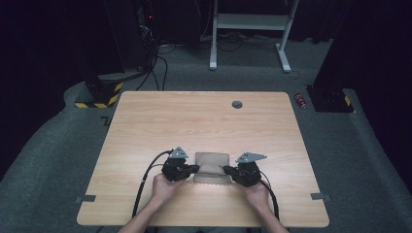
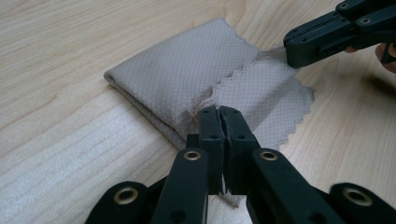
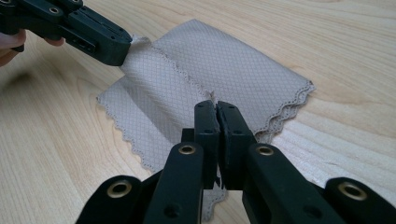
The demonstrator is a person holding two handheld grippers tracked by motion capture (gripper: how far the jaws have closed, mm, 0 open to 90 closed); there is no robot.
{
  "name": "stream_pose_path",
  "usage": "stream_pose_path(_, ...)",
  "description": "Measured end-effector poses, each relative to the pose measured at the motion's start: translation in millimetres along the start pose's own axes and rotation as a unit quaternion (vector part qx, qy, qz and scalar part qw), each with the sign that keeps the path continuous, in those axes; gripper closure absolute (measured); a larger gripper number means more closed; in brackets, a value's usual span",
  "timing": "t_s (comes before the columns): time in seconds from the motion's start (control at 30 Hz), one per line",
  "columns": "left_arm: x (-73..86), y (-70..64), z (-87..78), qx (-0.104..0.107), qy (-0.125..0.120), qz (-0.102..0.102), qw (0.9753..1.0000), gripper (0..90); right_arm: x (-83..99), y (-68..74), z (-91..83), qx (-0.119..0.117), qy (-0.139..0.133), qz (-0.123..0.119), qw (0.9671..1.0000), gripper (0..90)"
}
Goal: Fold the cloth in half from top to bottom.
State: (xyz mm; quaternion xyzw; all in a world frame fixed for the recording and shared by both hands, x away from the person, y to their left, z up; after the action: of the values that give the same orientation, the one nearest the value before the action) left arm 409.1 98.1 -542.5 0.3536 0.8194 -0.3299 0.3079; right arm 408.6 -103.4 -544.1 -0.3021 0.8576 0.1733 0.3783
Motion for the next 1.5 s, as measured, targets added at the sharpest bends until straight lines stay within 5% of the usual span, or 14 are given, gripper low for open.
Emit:
stream_pose_path(1.03,21.9,-7.4,-10.3,0.010,-0.003,-0.018,0.9998,83.5,15.7,14.3,-9.0,-0.006,0.011,-0.020,0.9997,74.7)
stream_pose_path(1.3,12.7,-10.5,-27.5,0.015,-0.035,-0.020,0.9991,78.1,7.3,14.7,-26.5,-0.013,-0.018,-0.013,0.9997,73.0)
stream_pose_path(1.5,4.8,-13.1,-21.0,0.015,-0.028,-0.015,0.9994,73.3,1.0,15.6,-21.7,-0.003,-0.014,-0.023,0.9996,79.5)
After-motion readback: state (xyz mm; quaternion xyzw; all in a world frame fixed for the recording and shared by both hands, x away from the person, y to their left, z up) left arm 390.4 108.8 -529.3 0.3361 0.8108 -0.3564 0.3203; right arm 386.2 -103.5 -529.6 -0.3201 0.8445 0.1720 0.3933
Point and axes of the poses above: each handheld gripper's, and its own axes: z roughly forward along the jaws, x roughly out of its underside, y roughly to its left, the point moved 6 cm from there along z, roughly forward along the jaws, and after that the axes turned 9 degrees about x, right-handed, at the moved point
